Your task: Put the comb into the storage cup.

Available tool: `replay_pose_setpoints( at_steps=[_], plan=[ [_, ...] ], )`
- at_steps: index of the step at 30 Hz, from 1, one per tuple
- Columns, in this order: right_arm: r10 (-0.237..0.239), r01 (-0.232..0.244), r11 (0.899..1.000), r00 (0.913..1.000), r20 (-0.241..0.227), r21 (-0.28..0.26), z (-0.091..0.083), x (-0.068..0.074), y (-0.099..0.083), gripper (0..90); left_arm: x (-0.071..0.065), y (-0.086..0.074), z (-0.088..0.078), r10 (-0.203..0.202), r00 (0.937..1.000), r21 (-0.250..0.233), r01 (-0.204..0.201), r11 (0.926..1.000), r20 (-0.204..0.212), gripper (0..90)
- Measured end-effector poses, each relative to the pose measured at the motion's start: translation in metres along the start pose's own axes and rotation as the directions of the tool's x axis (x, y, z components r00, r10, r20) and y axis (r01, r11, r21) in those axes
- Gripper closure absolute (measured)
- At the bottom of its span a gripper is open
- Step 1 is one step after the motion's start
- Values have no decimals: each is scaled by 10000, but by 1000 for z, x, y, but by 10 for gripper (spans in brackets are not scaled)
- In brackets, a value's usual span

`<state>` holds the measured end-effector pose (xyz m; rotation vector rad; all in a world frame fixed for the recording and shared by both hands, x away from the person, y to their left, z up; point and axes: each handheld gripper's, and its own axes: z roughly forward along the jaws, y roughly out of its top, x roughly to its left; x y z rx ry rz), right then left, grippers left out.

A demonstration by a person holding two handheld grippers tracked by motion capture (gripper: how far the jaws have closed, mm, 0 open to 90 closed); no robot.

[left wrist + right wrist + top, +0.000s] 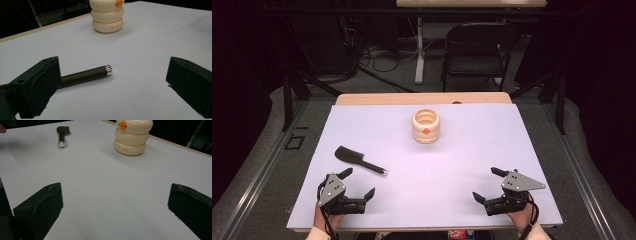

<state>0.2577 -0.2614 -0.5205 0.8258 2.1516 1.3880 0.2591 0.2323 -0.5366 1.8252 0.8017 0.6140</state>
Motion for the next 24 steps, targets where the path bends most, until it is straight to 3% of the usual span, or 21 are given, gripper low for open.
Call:
replay_pose_setpoints(
  at_steps=[24],
  plan=[
    [-84, 90, 9998, 9995, -289, 196, 10, -1, 1, 0, -3, 8, 7, 122, 9989, 20, -122, 9999, -448, 2]
  ],
)
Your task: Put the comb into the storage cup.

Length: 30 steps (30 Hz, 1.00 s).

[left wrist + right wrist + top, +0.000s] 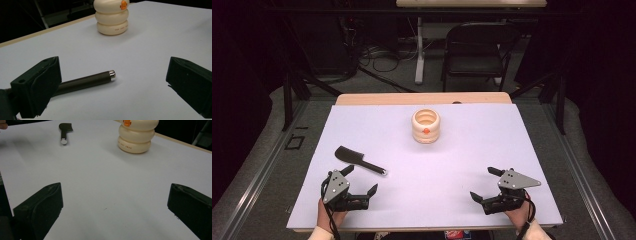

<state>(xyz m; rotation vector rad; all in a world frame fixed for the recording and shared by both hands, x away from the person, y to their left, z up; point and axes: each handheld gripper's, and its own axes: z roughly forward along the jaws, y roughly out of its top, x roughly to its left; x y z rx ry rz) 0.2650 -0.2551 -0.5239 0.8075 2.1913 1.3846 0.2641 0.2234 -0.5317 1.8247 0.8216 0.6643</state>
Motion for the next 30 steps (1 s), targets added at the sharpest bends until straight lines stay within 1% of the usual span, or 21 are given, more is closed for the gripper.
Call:
replay_pose_setpoints(
  at_steps=[1, 6, 7, 11, 14, 18, 20, 21, 22, 23, 26, 27, 30],
  plan=[
    [20, -20, 10000, 10000, -7, 18, 1, 0, 0, 0, 1, 1, 0, -85, 9999, -68, 84, 9999, -55, 1],
    [-15, 15, 10000, 10000, -64, 43, 2, 1, 0, 0, 3, 3, 2, -58, 9997, -111, 56, 9999, -224, 1],
    [8, -7, 10000, 10000, -79, 92, 3, 1, 0, 0, 4, 4, 5, -111, 9996, -174, 106, 9998, -275, 2],
    [-17, 20, 9998, 9999, -167, 180, 7, 2, 0, 0, 6, 5, 8, -118, 9995, -140, 113, 9998, -301, 2],
    [-53, 56, 9998, 9999, -158, 175, 6, 3, 1, 0, 7, 10, 13, -109, 9992, -356, 96, 9993, -376, 2],
    [-45, 47, 9998, 9999, -108, 178, 6, 2, 1, 0, 10, 14, 18, -110, 9988, -434, 89, 9990, -475, 2],
    [-54, 56, 9998, 9999, -90, 204, 7, 2, 1, 0, 11, 17, 24, -236, 9984, -364, 218, 9991, -519, 2],
    [-81, 83, 9997, 9999, -68, 216, 6, 2, 1, 0, 12, 18, 26, -231, 9983, -258, 217, 9994, -537, 2],
    [-81, 83, 9997, 9999, -68, 216, 6, 2, 1, 0, 12, 18, 26, -231, 9983, -258, 217, 9994, -537, 2],
    [-103, 104, 9997, 9999, -66, 199, 6, 2, 1, 0, 13, 20, 29, -229, 9985, -136, 223, 9997, -502, 2],
    [-88, 90, 9997, 9999, -67, 228, 6, 2, 1, 0, 14, 23, 33, -217, 9987, -85, 213, 9997, -457, 2],
    [-88, 90, 9997, 9999, -68, 230, 6, 2, 1, 0, 14, 25, 36, -226, 9989, -7, 226, 9997, -421, 2],
    [-85, 87, 9997, 9999, -74, 240, 7, 2, 1, 0, 15, 27, 39, -222, 9990, 102, 226, 9997, -395, 2]
  ],
)
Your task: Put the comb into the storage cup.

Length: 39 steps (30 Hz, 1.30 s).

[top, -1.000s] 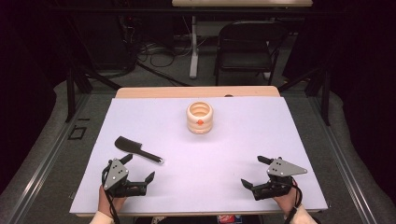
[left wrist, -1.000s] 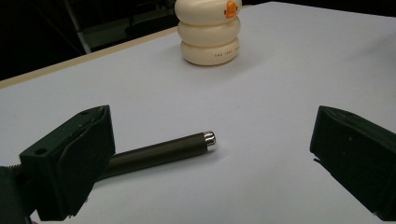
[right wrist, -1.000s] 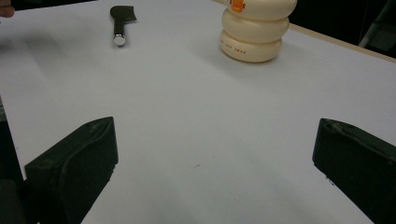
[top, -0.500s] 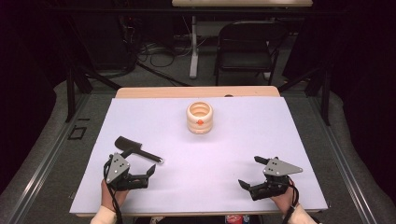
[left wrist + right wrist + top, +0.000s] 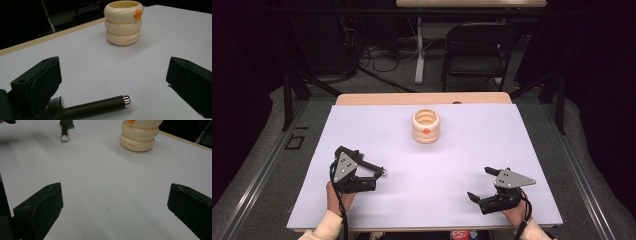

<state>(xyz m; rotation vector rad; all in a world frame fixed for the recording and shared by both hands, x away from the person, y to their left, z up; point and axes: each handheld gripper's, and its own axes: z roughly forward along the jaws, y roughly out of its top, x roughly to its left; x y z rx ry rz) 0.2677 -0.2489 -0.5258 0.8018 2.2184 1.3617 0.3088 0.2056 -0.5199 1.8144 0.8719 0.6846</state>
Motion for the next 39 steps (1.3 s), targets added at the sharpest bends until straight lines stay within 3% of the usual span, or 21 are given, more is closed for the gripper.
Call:
replay_pose_setpoints(
  at_steps=[22, 34, 35, 37, 38, 39],
  plan=[
    [-91, 91, 10000, 10000, -30, 2, 0, 1, 0, 0, 6, 7, 23, -222, 9997, 595, 224, 9980, -43, 0],
    [-47, 47, 10000, 10000, 10, 47, -1, 1, -1, 0, 9, 9, 39, -413, 9991, 1299, 417, 9907, -61, 4],
    [-45, 45, 10000, 10000, 16, 55, -1, 1, -1, 0, 9, 9, 39, -413, 9991, 1299, 417, 9907, -61, 14],
    [-24, 24, 10000, 10000, 19, 55, -1, 1, -1, 0, 9, 8, 41, -373, 9993, 1435, 363, 9890, 43, 116],
    [-24, 24, 10000, 10000, 19, 55, -1, 1, -1, 0, 9, 7, 42, -377, 9993, 1503, 363, 9880, 69, 116],
    [-36, 37, 10000, 10000, -7, 78, -1, 1, -1, 0, 10, 7, 42, -425, 9990, 1604, 395, 9863, 154, 191]
  ],
)
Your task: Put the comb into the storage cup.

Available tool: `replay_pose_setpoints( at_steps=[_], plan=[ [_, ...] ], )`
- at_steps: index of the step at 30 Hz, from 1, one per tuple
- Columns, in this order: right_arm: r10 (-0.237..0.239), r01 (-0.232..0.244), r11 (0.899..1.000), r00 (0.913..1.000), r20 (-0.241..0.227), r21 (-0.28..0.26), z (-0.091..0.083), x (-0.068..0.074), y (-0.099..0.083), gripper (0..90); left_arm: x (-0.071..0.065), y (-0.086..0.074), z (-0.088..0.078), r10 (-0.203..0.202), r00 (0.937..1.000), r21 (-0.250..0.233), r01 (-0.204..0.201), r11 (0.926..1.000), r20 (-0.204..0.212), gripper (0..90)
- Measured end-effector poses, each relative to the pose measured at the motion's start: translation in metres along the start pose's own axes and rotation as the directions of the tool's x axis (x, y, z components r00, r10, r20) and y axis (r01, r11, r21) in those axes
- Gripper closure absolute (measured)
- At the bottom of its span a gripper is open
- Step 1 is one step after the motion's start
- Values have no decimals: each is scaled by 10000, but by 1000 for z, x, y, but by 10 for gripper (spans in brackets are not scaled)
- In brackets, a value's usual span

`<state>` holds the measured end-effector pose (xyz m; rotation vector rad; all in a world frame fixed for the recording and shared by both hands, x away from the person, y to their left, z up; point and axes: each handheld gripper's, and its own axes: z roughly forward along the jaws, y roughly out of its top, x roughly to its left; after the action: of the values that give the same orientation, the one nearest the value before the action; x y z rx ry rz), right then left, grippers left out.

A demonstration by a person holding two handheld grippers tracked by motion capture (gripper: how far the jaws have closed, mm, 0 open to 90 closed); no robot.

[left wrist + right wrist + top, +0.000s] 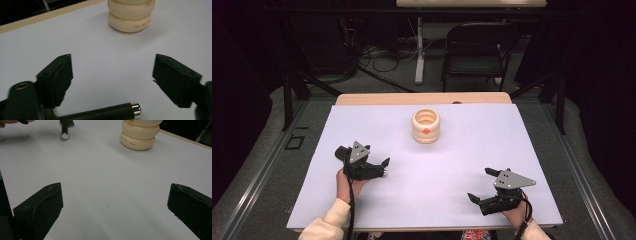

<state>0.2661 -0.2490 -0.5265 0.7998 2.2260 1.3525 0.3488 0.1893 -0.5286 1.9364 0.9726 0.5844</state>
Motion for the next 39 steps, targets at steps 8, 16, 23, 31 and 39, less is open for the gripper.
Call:
replay_pose_setpoints(
  at_steps=[8, 16, 23, 31, 39],
  plan=[
    [-9, 9, 10000, 10000, 16, 34, -1, 0, 0, 0, -1, -3, 6, 4, 9994, 694, -29, 9976, 359, 581],
    [-61, 61, 10000, 10000, 35, 33, -2, 1, 0, 0, 1, -9, 11, -283, 9950, 1111, 176, 9937, 954, 821],
    [-41, 41, 10000, 10000, 20, 71, -2, 1, 0, 0, 1, -11, 14, -289, 9938, 1502, 125, 9886, 1072, 881],
    [-53, 53, 10000, 10000, 41, 54, -2, 1, 0, 0, 1, -12, 17, -265, 9936, 1777, 65, 9841, 1101, 885],
    [-46, 45, 10000, 10000, 70, 57, -3, 1, -1, 0, -1, -14, 18, -187, 9932, 2040, -51, 9790, 1148, 896]
  ],
)
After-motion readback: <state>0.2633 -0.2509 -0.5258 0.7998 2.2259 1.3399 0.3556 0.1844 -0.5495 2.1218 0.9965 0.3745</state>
